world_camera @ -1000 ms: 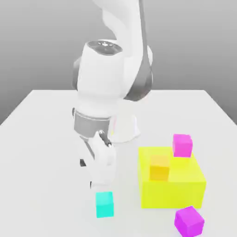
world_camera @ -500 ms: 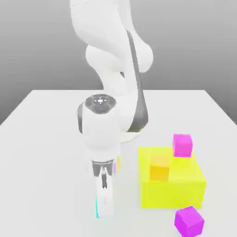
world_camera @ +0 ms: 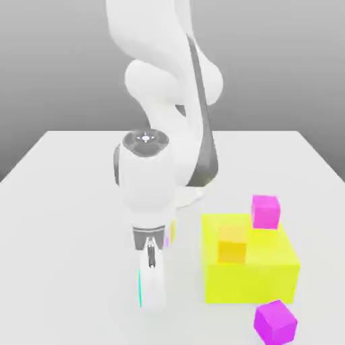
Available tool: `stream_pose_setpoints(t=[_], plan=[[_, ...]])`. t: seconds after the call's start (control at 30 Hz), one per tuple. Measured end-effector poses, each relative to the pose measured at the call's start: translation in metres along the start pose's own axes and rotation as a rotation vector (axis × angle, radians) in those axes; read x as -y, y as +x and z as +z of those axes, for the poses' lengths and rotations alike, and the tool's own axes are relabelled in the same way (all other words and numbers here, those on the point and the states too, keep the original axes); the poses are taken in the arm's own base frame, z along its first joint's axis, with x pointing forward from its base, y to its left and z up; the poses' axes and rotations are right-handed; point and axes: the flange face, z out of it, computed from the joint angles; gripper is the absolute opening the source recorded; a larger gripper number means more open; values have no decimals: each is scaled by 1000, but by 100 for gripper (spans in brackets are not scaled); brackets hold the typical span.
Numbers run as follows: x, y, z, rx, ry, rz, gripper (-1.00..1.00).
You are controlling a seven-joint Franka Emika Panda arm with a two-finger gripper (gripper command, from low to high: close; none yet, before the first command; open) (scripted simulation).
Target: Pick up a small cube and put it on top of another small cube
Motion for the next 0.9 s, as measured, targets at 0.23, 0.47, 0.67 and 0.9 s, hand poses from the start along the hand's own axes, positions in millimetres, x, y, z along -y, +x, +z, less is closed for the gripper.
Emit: stream_pose_setpoints(t=[0.23,0.47,0.67,0.9], plan=[[-21,-28,-50,-76,22,116,-100],[-64,-66,-116,-75,38,326,-100],[-113,-93,-147,-15,5,433,-100],[-117,-94,-106,-10,1,437,100]])
